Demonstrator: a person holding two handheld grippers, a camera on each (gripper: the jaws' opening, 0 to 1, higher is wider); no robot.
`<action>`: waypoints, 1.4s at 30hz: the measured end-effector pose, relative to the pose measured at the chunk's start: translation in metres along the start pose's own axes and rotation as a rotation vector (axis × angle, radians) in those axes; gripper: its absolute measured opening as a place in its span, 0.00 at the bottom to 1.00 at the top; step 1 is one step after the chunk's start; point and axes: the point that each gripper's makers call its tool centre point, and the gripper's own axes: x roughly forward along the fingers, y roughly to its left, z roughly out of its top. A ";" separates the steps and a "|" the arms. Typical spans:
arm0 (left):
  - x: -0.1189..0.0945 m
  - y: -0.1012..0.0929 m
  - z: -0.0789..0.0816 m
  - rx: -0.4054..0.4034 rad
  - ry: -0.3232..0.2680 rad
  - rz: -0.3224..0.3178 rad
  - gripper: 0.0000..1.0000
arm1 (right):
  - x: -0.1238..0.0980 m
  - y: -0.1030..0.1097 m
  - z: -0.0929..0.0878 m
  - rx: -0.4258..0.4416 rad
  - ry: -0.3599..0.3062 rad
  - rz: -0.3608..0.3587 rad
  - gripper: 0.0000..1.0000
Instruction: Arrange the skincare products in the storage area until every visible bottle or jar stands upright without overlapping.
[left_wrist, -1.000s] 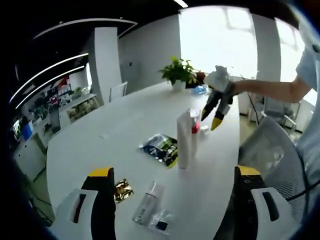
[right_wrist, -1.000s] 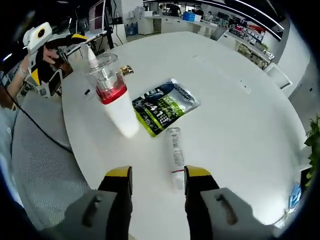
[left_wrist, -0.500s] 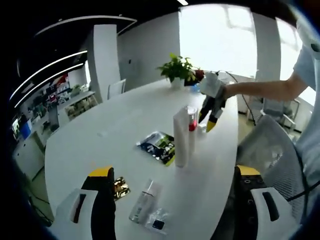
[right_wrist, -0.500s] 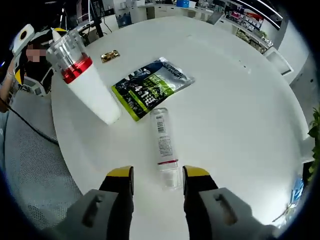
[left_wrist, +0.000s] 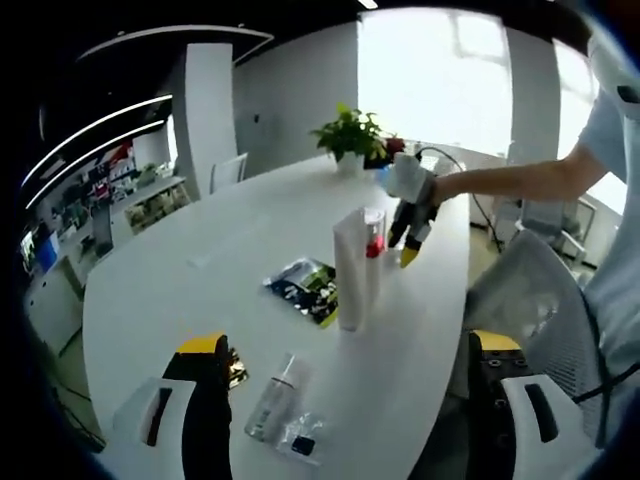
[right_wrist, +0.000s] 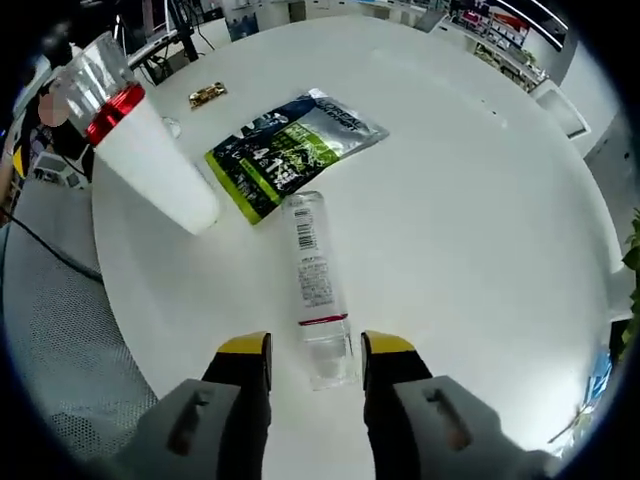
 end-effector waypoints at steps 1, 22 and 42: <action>0.000 0.000 0.000 0.000 0.000 0.000 0.97 | 0.001 0.000 -0.001 0.001 0.007 0.001 0.36; 0.002 -0.007 0.003 -0.010 0.001 0.000 0.97 | 0.007 0.000 -0.001 -0.068 0.059 -0.002 0.20; 0.010 -0.030 0.004 0.023 -0.003 -0.046 0.93 | 0.005 0.021 -0.010 -0.066 0.043 -0.019 0.17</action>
